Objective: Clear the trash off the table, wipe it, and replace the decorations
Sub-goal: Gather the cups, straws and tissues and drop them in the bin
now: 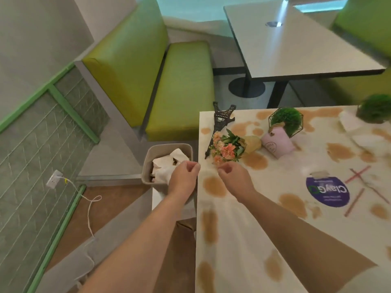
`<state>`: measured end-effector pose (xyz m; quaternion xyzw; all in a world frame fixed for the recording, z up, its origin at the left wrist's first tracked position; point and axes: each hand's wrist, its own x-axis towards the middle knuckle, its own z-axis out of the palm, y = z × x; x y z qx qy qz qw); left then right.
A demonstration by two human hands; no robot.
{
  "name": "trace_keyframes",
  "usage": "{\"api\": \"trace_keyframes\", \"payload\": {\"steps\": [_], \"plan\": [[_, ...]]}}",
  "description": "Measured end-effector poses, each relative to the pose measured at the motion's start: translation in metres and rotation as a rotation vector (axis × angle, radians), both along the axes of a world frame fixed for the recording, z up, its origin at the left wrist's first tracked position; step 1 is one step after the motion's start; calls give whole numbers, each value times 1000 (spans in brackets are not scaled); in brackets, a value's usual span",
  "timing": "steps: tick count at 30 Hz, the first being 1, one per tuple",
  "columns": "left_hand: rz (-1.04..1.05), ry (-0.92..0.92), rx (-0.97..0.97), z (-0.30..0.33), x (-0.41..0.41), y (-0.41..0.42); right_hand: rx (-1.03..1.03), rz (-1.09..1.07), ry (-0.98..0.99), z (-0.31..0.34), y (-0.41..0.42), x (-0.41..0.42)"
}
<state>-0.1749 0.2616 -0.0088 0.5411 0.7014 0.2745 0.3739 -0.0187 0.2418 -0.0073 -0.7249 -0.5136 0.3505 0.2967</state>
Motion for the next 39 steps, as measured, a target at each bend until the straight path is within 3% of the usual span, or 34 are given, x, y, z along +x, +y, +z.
{"api": "trace_keyframes", "payload": {"steps": [12,21,30,39], "plan": [[-265,-43,16,37,201,-79,1,-254,58,42,-117,196],[-333,-49,-30,13,327,-144,-24,-318,-15,30,-193,317],[-399,112,-75,-16,384,-162,-82,-368,36,3,-223,392],[-458,381,-86,-30,410,-121,-95,-366,70,-22,-187,425]]}}
